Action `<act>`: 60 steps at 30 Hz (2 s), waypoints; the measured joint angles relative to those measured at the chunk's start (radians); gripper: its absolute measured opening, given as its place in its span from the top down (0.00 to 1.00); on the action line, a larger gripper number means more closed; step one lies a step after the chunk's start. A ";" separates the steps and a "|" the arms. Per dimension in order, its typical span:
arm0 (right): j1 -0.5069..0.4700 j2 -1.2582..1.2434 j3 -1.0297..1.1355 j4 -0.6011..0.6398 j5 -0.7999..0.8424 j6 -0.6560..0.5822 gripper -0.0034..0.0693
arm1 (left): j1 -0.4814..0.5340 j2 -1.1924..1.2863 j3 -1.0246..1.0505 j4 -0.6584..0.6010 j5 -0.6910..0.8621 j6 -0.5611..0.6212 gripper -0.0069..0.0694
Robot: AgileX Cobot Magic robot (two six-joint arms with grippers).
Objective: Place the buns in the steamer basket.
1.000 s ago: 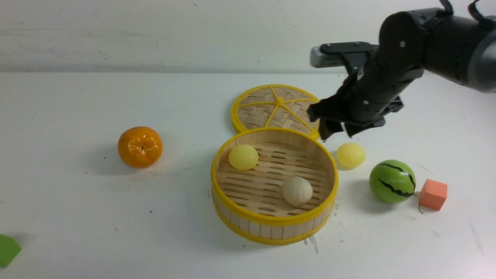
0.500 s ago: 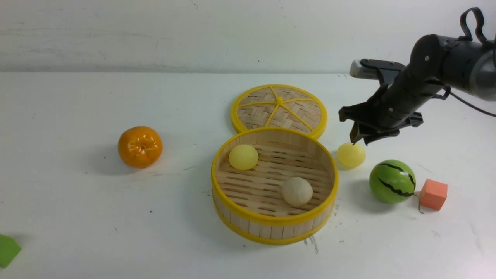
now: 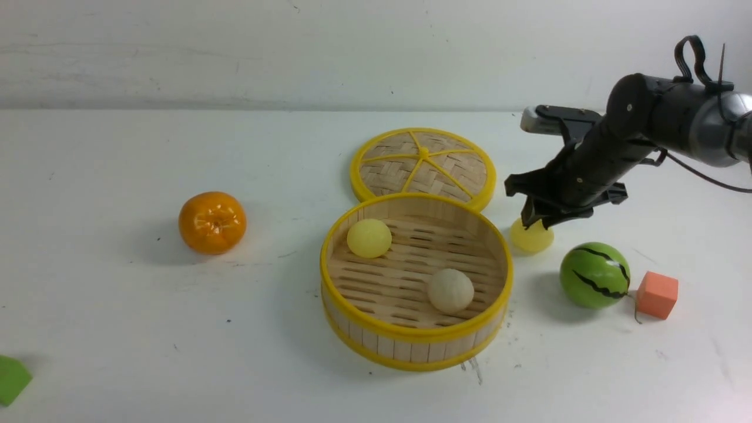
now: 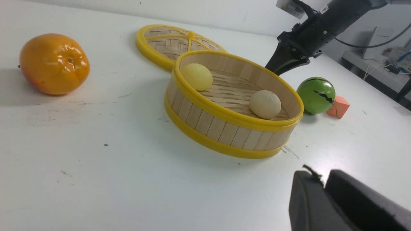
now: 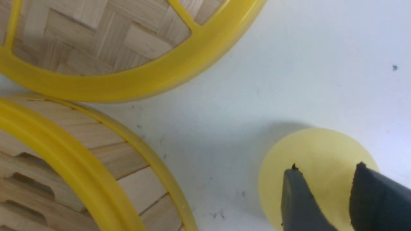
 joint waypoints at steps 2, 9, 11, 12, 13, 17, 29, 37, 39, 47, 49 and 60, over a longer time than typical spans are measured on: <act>0.000 0.013 0.000 0.000 -0.001 0.000 0.67 | 0.000 0.000 0.000 0.000 0.000 0.000 0.81; 0.000 0.014 -0.001 -0.004 -0.011 -0.027 0.93 | 0.000 0.000 0.000 0.000 0.000 0.000 0.80; 0.000 0.000 -0.001 -0.004 -0.001 -0.040 0.95 | 0.000 0.000 0.000 0.000 0.000 0.000 0.79; 0.000 -0.016 -0.001 -0.005 0.013 -0.046 0.95 | 0.000 0.000 0.000 0.000 0.000 0.000 0.79; 0.001 -0.034 -0.002 -0.005 0.027 -0.049 0.95 | 0.000 0.000 0.000 0.000 0.000 0.000 0.79; 0.019 -0.128 -0.006 0.019 0.090 -0.094 0.95 | 0.000 0.000 0.000 0.000 0.000 0.000 0.79; 0.244 -0.151 0.006 0.093 0.062 -0.157 0.94 | 0.000 0.000 0.000 0.000 0.000 0.000 0.78; 0.270 -0.049 0.013 0.067 -0.018 -0.152 0.77 | 0.000 0.000 0.000 0.000 0.000 0.000 0.77; 0.270 -0.051 0.012 0.067 -0.024 -0.141 0.68 | 0.000 0.000 0.000 0.000 0.000 0.000 0.77; 0.270 -0.214 0.013 0.035 0.159 -0.047 0.37 | 0.000 0.000 0.000 0.000 0.000 0.000 0.77; 0.273 -0.331 0.019 -0.023 0.304 0.019 0.41 | 0.000 0.000 0.000 0.000 0.000 0.000 0.76; 0.404 -0.819 0.409 -0.253 0.393 0.295 0.89 | 0.000 0.000 0.000 0.000 0.000 0.000 0.75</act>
